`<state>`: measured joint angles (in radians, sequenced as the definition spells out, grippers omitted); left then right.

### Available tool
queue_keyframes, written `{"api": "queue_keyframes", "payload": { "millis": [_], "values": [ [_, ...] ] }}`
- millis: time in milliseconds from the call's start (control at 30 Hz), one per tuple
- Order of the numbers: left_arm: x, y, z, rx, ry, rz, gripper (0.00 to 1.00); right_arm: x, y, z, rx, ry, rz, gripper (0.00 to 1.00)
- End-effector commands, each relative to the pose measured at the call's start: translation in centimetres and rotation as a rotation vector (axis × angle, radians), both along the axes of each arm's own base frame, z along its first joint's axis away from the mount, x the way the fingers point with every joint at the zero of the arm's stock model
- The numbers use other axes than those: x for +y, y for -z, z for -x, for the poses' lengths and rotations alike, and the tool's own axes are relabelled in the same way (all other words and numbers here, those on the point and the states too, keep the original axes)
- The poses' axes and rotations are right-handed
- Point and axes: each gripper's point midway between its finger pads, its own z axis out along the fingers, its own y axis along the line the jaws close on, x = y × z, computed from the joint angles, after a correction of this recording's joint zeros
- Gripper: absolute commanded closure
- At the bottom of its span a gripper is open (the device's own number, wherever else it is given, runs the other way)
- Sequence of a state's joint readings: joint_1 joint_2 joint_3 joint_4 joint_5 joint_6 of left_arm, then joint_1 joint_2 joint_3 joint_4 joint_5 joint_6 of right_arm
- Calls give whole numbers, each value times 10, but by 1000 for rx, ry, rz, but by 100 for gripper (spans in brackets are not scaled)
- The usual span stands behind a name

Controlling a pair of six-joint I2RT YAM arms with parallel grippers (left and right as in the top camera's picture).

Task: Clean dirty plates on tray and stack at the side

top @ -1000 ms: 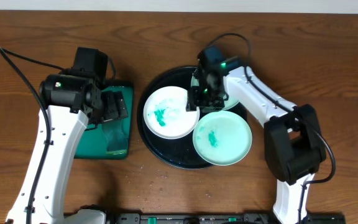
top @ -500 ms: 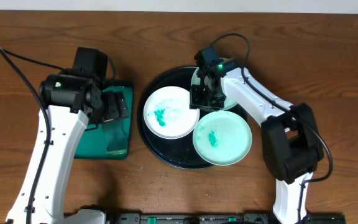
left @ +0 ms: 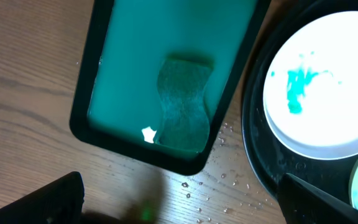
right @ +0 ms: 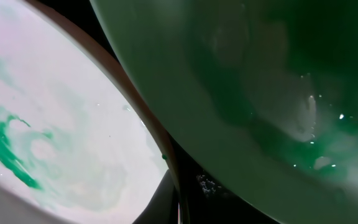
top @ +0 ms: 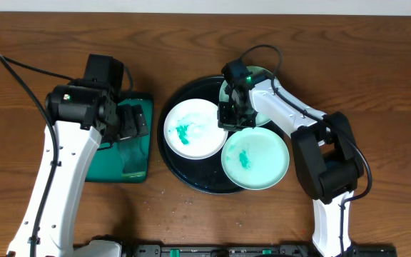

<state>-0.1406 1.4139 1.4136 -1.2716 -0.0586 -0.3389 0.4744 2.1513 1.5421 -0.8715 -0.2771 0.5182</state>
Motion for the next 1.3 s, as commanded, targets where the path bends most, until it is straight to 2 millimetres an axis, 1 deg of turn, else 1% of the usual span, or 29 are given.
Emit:
{"api": "queue_keyframes", "payload": {
  "millis": [0,100,300,333,433,500,633,767,1000,1067,1133,1200,1267],
  "values": [
    [0,8,-2,8,27,-8,7,-7,13,10,36,2,27,99],
    [0,23,-4,10,30,-9,21,-9,17,14,46,2,31,99],
    [0,70,1,45,14,24,21,-12,19,19,63,-2,40,99],
    [1,79,3,53,14,42,21,-12,19,19,62,-9,38,99],
    [-8,100,9,73,72,139,18,-8,18,21,69,-24,15,99],
    [-1,120,17,96,53,148,16,-9,18,22,72,-24,17,99],
    [9,142,24,109,26,148,15,-9,18,22,72,-24,16,99],
    [12,158,20,140,15,150,15,-9,18,22,72,-24,16,99],
    [10,200,19,243,19,159,23,-9,18,23,76,-24,18,99],
    [10,208,18,259,18,159,27,-9,18,23,73,-28,17,99],
    [10,212,17,263,17,159,29,-9,18,23,73,-32,17,99],
    [10,211,14,250,18,159,29,-9,18,23,72,-35,17,99],
    [10,205,8,232,15,159,28,-9,18,23,70,-41,17,99]
  ]
}}
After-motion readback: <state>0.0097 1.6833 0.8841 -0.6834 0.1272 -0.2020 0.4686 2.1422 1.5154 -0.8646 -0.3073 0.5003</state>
